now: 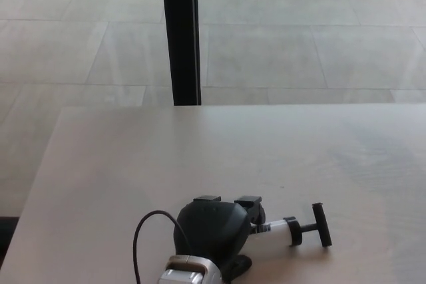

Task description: The robot uses its left hand to lift the air pump kept on the middle of the desk and use the right hand to pull out the handle

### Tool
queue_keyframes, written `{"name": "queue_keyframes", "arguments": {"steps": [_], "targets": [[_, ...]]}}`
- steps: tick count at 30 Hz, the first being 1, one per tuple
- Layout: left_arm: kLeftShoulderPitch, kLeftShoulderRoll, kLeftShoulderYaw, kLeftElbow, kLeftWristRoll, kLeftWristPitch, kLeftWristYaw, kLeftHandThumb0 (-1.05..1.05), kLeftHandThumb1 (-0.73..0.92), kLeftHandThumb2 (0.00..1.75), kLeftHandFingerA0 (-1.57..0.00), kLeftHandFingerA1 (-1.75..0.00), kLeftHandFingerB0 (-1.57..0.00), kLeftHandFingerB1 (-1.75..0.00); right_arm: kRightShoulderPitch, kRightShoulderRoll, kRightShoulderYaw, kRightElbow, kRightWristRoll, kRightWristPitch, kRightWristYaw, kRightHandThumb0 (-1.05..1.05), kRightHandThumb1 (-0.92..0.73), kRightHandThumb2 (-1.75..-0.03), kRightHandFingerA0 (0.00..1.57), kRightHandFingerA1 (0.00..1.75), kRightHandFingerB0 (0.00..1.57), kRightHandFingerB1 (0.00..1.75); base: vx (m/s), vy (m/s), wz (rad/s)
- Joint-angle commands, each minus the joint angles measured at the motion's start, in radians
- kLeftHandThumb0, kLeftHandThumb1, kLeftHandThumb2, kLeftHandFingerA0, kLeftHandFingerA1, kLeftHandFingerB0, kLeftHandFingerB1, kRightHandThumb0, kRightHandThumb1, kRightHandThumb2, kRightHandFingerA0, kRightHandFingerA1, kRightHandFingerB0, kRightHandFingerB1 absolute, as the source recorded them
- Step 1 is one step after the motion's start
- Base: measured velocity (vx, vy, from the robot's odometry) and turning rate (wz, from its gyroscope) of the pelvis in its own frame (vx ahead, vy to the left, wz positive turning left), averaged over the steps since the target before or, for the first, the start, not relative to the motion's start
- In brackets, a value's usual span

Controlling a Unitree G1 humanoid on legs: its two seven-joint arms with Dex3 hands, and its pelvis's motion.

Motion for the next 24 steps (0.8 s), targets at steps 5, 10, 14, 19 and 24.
{"name": "queue_keyframes", "arguments": {"steps": [5,10,14,19,24], "targets": [[0.048,0.026,-0.029,0.059,0.022,0.075,-0.084,-0.03,0.67,0.90,-0.87,-1.74,-0.77,-1.07,0.006,0.000,-0.019,-0.008,0.000,0.007,-0.021,-0.71,-0.85,-0.66,0.40,0.66,0.58,0.40,0.00,0.000,0.00],[0.070,0.033,-0.018,0.067,0.023,0.052,-0.006,-0.09,0.62,0.98,-0.79,-1.75,-0.65,-1.39,0.011,0.008,-0.024,0.002,0.006,0.002,-0.022,-0.64,-0.85,-0.65,0.44,0.67,0.57,0.40,0.00,0.000,0.00],[0.083,0.055,-0.029,0.083,0.042,0.032,0.033,-0.09,0.69,0.93,-0.70,-1.75,-0.57,-1.41,0.023,0.022,-0.024,0.006,0.001,-0.010,-0.036,-0.61,-0.84,-0.65,0.44,0.75,0.59,0.40,0.00,0.000,0.00],[0.116,0.077,-0.026,0.098,0.026,-0.012,0.077,-0.10,0.72,0.89,-0.73,-1.75,-0.64,-1.33,0.056,0.042,-0.026,-0.011,0.008,-0.001,-0.036,-0.61,-0.84,-0.65,0.45,0.82,0.60,0.40,0.00,0.000,0.00],[0.138,0.108,-0.018,0.098,0.008,-0.060,0.105,-0.11,0.71,0.96,-0.76,-1.75,-0.64,-1.36,0.075,0.049,-0.025,0.018,0.013,-0.060,-0.024,-0.60,-0.83,-0.65,0.52,0.91,0.63,0.42,0.00,0.000,0.00]]}}
